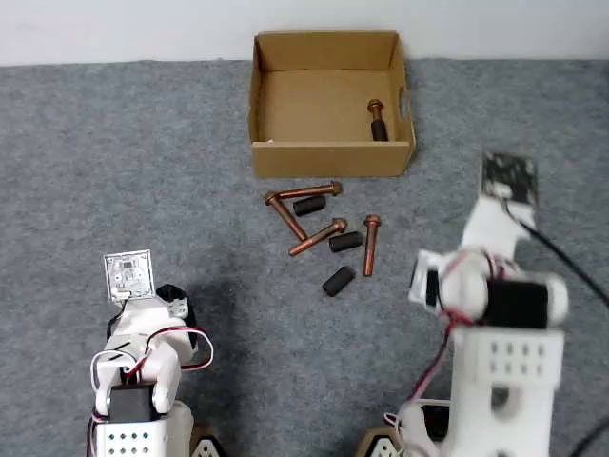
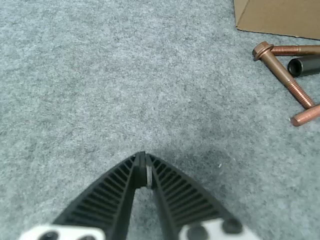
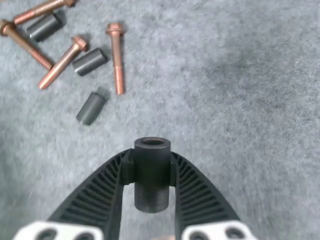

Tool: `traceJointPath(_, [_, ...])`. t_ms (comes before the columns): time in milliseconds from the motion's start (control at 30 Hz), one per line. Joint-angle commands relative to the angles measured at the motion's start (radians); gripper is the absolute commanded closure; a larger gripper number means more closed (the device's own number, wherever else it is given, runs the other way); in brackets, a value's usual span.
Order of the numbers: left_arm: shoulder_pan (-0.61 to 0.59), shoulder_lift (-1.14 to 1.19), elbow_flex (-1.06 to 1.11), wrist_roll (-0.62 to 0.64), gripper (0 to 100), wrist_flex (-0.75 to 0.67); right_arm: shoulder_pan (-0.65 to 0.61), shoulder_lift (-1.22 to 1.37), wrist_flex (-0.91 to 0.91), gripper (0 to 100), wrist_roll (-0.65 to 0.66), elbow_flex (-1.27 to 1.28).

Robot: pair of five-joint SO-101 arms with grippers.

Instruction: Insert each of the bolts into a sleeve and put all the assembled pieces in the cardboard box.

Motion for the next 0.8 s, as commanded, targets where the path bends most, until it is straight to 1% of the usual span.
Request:
traceJointPath(0, [0.026, 0.0, -0.004, -0.003, 100, -0.015, 0.039, -0.206, -0.102, 99.1, -0.009, 0.169])
traceJointPath(133, [0.083, -0.006, -0.004, -0.005, 100, 0.006, 0.058, -0.397, -0.139, 99.1, -0.009, 0.333])
traceJointPath(233, [0.092, -0.008, -0.007, -0.008, 100, -0.026, 0.058, -0.518, -0.145, 99.1, -0.009, 0.442])
traceJointPath(333, [0.106, -0.008, -0.036, -0.074, 100, -0.063, 0.059, -0.634, -0.142, 99.1, -0.006, 0.506])
traceJointPath(467, [0.133, 0.0, -0.165, -0.092, 99, -0.058, 0.059, -0.754, -0.127, 99.1, -0.005, 0.539])
traceJointPath(633, [0.224, 0.018, -0.306, -0.094, 99, -0.015, 0.059, -0.817, -0.111, 99.1, -0.005, 0.543])
traceJointPath(700, [0.258, 0.081, -0.36, -0.095, 99, -0.015, 0.059, -0.829, -0.11, 99.1, -0.006, 0.545])
traceJointPath(767, [0.284, 0.198, -0.435, -0.095, 99, -0.017, 0.059, -0.831, -0.108, 99.1, -0.006, 0.546])
